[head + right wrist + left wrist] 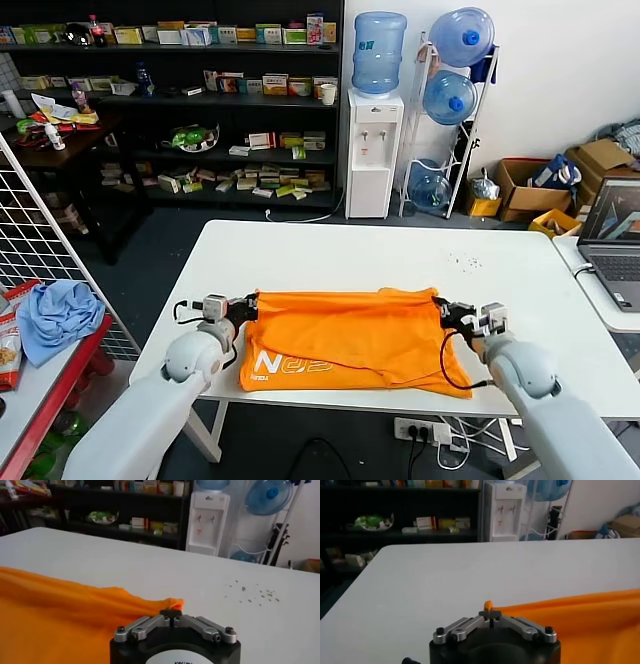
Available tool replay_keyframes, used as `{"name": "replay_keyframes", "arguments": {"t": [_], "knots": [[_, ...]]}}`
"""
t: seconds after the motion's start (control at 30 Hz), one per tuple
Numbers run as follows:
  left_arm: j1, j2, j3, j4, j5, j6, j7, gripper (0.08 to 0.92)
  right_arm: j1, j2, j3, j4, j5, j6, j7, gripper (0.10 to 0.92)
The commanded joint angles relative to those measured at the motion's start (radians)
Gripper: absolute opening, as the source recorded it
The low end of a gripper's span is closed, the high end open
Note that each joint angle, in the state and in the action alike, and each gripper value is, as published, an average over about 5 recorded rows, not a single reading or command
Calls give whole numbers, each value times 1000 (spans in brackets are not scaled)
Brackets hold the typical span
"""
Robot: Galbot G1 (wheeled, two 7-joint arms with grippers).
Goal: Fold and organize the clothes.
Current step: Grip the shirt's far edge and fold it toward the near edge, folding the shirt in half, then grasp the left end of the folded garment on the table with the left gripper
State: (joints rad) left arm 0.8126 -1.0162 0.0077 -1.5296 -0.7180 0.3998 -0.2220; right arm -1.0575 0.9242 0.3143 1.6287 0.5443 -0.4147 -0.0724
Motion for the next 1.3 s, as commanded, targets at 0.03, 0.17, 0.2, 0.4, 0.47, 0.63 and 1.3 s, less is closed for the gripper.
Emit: {"name": "replay_keyframes", "arguments": {"t": [0.03, 0.17, 0.2, 0.4, 0.47, 0.63, 1.3], "knots": [[269, 136, -47, -314, -10, -2, -21, 92, -354, -80, 89, 352, 16, -51, 123, 125], [317, 144, -61, -329, -7, -3, -21, 92, -442, -81, 115, 392, 12, -60, 149, 125], [326, 143, -62, -330, -6, -4, -20, 92, -458, -80, 118, 395, 11, -62, 154, 125], [348, 108, -56, -308, 30, -74, -23, 97, -469, -62, 114, 363, -14, -71, 160, 134], [344, 101, -57, -305, 36, -93, -25, 115, -464, -60, 110, 356, -20, -70, 160, 160], [321, 96, -61, -288, 27, -91, -33, 261, -442, -60, 106, 363, -12, -63, 168, 294], [252, 40, -58, -146, -120, 17, -63, 803, -434, -59, 104, 389, -1, -51, 168, 813]]}}
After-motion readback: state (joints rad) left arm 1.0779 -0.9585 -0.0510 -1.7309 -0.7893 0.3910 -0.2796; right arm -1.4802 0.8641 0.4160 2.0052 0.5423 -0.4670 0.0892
